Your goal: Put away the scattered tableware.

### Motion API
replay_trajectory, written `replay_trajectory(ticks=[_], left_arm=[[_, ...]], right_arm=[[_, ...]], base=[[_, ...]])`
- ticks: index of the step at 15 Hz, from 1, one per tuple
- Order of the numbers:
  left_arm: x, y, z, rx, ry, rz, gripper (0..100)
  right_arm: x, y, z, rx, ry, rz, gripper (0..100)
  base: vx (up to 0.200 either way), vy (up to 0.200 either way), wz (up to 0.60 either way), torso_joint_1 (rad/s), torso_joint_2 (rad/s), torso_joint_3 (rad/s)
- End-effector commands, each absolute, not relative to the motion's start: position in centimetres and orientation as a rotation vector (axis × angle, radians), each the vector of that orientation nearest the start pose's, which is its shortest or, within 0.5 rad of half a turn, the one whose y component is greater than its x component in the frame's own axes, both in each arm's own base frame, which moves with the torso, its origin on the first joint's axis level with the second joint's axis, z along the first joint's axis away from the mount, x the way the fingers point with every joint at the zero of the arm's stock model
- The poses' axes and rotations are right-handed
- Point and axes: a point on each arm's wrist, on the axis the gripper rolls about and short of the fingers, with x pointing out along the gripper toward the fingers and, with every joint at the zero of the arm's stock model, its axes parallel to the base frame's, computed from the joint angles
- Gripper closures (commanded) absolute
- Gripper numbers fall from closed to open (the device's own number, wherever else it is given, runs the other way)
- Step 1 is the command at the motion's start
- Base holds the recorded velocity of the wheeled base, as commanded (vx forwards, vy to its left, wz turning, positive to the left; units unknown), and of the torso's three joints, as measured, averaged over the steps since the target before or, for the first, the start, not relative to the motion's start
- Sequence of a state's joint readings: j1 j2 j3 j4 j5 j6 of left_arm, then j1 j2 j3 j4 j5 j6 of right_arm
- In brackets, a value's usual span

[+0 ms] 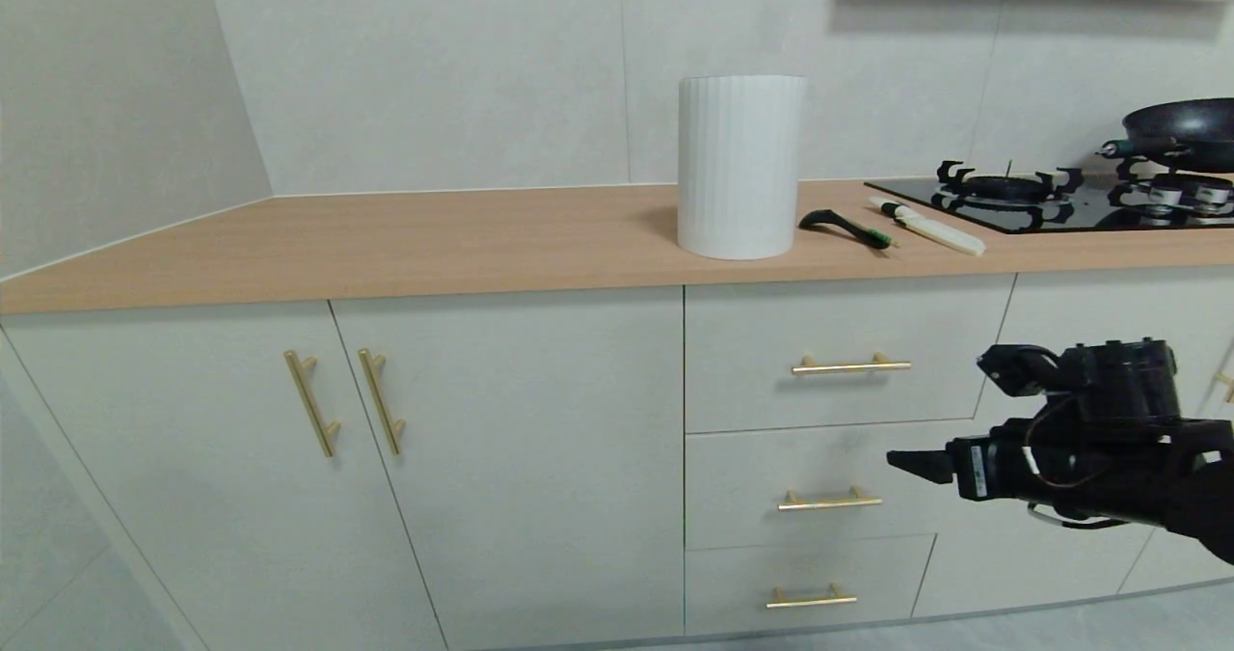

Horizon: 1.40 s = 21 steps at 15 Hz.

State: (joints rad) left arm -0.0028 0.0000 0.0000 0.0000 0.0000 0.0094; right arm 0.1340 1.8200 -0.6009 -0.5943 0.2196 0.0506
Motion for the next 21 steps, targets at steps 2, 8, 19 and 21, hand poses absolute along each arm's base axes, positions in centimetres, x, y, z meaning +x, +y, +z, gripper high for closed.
replay_trajectory(ticks=[2, 8, 19, 21], left_arm=[[-2.3, 0.0, 7.5, 0.009, 0.0, -0.003, 0], [-2.3, 0.0, 7.5, 0.009, 0.0, -0.003, 0], [-2.3, 0.0, 7.5, 0.009, 0.0, -0.002, 0], [-2.3, 0.0, 7.5, 0.009, 0.0, -0.002, 0]], right_arm=[[33.8, 5.0, 2.2, 0.06, 0.778, 0.275, 0], [37.9, 7.5, -3.6, -0.021, 0.798, 0.19, 0], [40.2, 7.3, -6.3, -0.049, 0.787, 0.091, 0], [40.4, 7.4, -6.5, -0.049, 0.791, 0.089, 0]], base=[[0.0, 0.0, 0.0, 0.0, 0.0, 0.0], [0.0, 0.0, 0.0, 0.0, 0.0, 0.0], [0.0, 0.0, 0.0, 0.0, 0.0, 0.0], [0.0, 0.0, 0.0, 0.0, 0.0, 0.0]])
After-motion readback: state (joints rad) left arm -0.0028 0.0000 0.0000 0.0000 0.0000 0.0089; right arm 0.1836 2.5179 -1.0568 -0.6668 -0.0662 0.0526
